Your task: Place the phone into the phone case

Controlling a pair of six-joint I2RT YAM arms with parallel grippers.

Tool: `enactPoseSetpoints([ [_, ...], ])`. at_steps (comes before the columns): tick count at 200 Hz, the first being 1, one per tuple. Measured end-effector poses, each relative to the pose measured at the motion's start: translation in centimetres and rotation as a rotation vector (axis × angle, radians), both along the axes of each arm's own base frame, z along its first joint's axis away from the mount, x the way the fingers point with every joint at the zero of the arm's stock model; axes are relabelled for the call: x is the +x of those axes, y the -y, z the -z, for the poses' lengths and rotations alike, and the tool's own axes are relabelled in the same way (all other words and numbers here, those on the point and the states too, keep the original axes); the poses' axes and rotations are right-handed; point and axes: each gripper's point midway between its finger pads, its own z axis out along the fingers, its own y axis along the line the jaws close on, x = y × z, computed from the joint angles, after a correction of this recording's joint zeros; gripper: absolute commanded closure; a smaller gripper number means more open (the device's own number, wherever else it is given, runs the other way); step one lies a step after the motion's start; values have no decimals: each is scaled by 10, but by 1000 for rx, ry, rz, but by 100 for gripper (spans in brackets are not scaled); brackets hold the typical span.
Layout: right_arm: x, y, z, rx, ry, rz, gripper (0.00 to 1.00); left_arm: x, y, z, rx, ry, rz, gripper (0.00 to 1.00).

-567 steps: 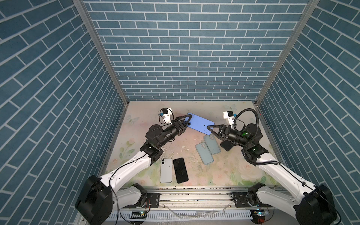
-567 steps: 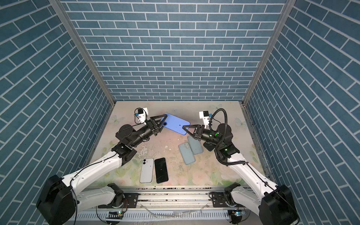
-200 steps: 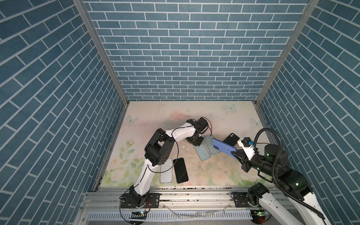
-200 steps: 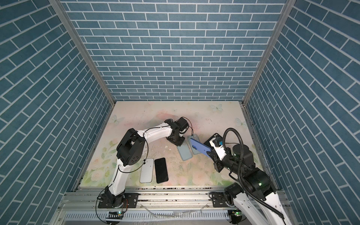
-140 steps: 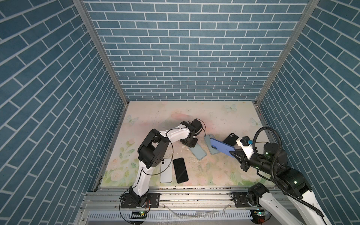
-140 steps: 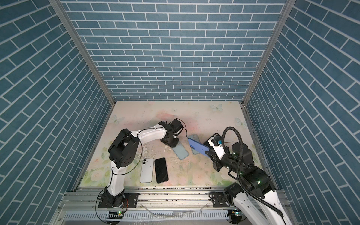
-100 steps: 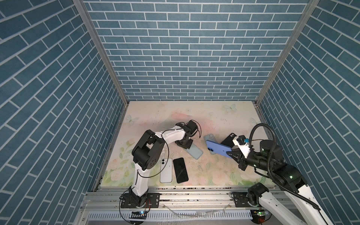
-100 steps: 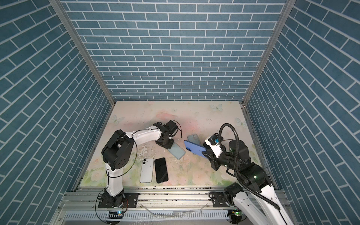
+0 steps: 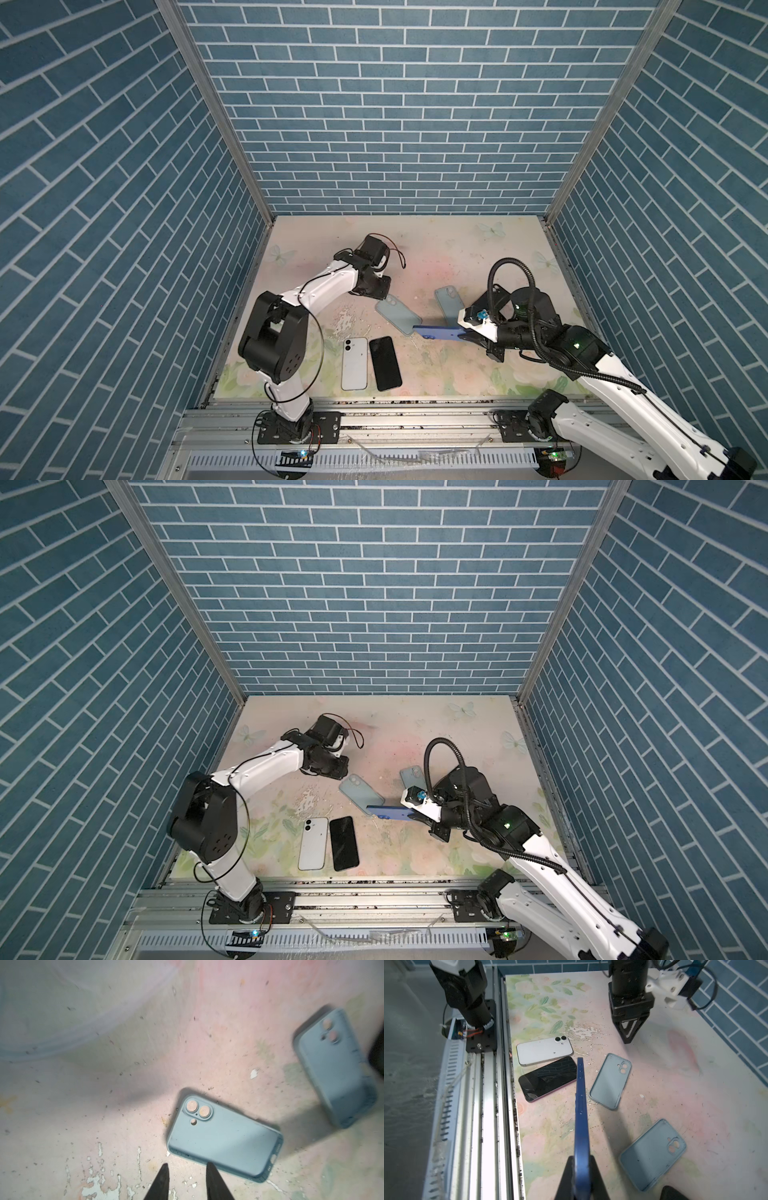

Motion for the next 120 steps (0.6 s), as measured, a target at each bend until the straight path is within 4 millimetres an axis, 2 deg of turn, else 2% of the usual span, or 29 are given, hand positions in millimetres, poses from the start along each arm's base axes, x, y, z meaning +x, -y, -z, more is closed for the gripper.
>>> enactPoseSetpoints([
  [14,3,-4,9,-49,108,-75,100,0,-4,-13,-74,9,-18,67],
  [33,9,-9,25,-117,265,-178,100,-5,-9,-21,-155,-9,-37,66],
  [62,31,-22,58,-256,519,-300,100,-12,-15,-30,-275,-61,-56,66],
  [89,54,-37,86,-399,718,-369,100,-11,-29,-29,-332,-96,-91,66],
  [120,78,-58,96,-516,909,-394,100,-17,-31,-21,-352,-133,-96,66],
])
